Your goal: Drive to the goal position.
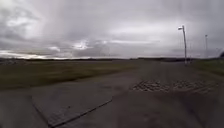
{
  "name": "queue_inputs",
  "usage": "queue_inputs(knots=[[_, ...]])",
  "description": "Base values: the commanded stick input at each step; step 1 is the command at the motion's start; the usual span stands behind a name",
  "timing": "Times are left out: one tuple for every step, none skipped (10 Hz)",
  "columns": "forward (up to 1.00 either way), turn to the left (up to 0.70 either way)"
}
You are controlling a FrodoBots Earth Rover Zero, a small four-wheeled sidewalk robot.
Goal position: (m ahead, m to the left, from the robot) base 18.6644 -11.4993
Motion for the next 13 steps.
queue_inputs(knots=[[1.00, 0.00], [1.00, 0.00], [1.00, 0.00], [1.00, 0.00], [1.00, 0.00], [1.00, 0.00], [1.00, 0.00], [1.00, 0.00], [1.00, 0.00], [1.00, 0.00], [1.00, 0.00], [1.00, 0.00], [1.00, 0.00]])
